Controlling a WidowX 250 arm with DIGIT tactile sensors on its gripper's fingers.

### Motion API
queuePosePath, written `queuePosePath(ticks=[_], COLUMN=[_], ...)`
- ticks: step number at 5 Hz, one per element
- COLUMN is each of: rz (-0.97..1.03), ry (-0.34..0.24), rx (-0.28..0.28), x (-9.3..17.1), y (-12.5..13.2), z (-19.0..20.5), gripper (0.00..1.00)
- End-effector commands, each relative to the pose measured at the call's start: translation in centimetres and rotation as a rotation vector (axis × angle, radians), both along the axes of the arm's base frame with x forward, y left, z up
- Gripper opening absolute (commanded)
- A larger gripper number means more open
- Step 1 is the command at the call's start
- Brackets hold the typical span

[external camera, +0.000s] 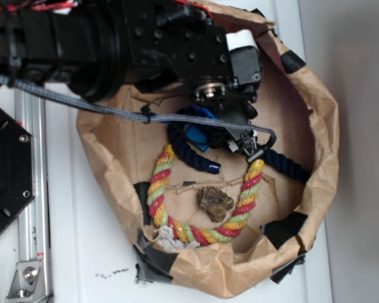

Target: Grab the blue block.

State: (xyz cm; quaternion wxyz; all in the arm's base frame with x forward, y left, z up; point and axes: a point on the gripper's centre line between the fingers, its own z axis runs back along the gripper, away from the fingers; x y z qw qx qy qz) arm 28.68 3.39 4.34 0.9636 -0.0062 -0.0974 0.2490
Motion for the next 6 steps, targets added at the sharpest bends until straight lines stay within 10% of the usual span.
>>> queuePosePath(ticks=[1, 2, 3, 4, 6], rz=[-0.007, -0.025, -0.03, -0.019, -0.042], ry=[-0.073, 0.012, 0.045, 0.052, 0.033], rx=[0.001, 0.021, -0.037, -0.055, -0.058], x=[2.3, 1.3, 0.5, 0.2, -0.6], y=[-1.3, -2.4, -3.6, -3.9, -4.0], z=[-1.5, -2.9, -3.3, -3.0, -1.9], gripper=[1.0, 1.0, 0.8, 0.0, 0.0])
